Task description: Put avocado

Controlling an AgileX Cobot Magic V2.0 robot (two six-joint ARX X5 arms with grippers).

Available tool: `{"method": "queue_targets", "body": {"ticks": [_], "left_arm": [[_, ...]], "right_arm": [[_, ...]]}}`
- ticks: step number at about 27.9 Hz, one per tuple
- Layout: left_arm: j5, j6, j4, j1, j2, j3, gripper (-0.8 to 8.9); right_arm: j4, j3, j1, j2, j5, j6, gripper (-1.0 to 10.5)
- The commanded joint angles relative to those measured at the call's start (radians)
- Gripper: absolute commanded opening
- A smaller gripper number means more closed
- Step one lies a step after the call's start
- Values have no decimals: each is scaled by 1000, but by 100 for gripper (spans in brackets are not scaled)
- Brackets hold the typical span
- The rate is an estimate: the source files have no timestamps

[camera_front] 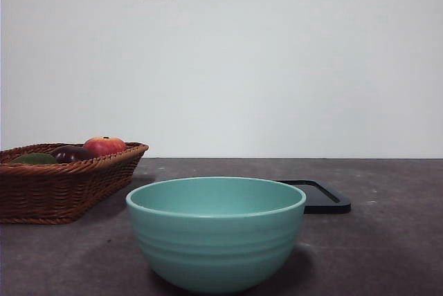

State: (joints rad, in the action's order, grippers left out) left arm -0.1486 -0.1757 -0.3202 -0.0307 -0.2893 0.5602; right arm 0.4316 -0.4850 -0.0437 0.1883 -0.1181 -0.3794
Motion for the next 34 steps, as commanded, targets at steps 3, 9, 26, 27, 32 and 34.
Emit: {"method": "queue_targets", "body": {"ticks": [3,9,26,27,32,34], "left_arm": [[-72,-20,-62,-1,-112,135,15],[-237,-20,-167,-1,-245,261,15],[-361,-20,-341,211,-415,342,18],[-387,-20,-361,218,-414,342,19],[-434,-20,-462,229,-415,342,20],[-434,-20,-482,229,-415,342,37]], "right_arm": [[29,-106,2,113,-141,54,12],[97,-208,4,259,-387,92,12],[314,-430,250,575,-451,253,12],[324,-430,262,575,-451,253,13],[388,-430,277,574,-451,253,13],[401,-430,277,574,-450,253,14]]}}
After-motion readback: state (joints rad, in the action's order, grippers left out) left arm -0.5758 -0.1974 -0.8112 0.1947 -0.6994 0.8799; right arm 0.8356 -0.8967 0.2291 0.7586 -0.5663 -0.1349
